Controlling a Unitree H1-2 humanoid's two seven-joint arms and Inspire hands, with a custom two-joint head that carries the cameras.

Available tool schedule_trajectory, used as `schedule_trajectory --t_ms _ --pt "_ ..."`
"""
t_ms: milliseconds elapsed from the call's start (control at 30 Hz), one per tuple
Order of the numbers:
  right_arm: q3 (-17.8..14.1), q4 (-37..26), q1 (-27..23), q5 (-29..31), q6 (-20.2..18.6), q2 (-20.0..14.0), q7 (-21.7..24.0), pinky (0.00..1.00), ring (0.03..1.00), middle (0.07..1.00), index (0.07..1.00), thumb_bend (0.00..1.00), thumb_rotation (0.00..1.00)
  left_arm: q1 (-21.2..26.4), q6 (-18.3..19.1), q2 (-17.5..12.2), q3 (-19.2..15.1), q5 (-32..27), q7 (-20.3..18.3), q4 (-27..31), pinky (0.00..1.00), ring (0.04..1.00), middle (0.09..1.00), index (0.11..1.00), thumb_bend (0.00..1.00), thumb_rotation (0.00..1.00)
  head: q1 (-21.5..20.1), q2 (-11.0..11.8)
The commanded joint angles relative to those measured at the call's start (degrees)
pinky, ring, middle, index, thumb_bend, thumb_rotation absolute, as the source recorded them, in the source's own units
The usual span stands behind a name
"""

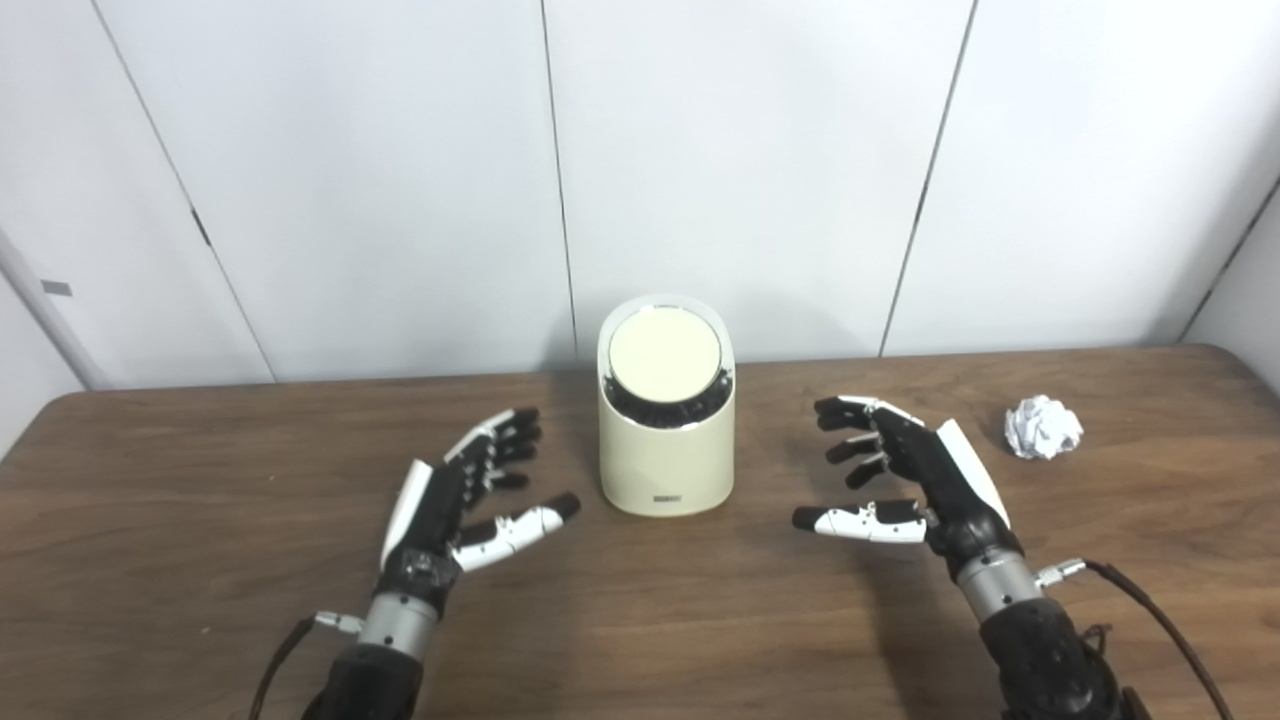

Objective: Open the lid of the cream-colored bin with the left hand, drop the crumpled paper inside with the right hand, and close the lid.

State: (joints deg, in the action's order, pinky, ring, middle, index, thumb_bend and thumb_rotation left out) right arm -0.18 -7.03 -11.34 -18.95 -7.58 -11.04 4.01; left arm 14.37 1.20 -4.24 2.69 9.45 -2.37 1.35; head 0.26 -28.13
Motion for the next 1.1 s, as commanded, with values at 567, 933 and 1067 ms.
schedule_trajectory --t_ms 567,933,1067 --pt "0.8 0.2 -0.9 0.3 3.2 -0.5 -2.4 0.48 0.630 0.745 0.736 0.76 0.13 16.8 9.1 1.9 1.0 8.7 5.1 0.4 0.67 0.827 0.826 0.839 0.88 0.20 0.4 2.1" --pt "0.9 0.2 -0.9 0.4 3.2 0.0 -2.5 0.47 0.625 0.743 0.731 0.76 0.13 20.6 11.1 1.1 3.2 11.1 4.0 -1.7 0.75 0.883 0.875 0.868 0.91 0.24 0.1 2.2" --pt "1.2 -0.2 -0.9 0.2 3.0 0.3 -2.6 0.47 0.621 0.746 0.731 0.75 0.10 21.8 11.4 0.6 4.0 12.2 4.0 -2.9 0.77 0.895 0.893 0.887 0.96 0.26 -0.3 2.3"
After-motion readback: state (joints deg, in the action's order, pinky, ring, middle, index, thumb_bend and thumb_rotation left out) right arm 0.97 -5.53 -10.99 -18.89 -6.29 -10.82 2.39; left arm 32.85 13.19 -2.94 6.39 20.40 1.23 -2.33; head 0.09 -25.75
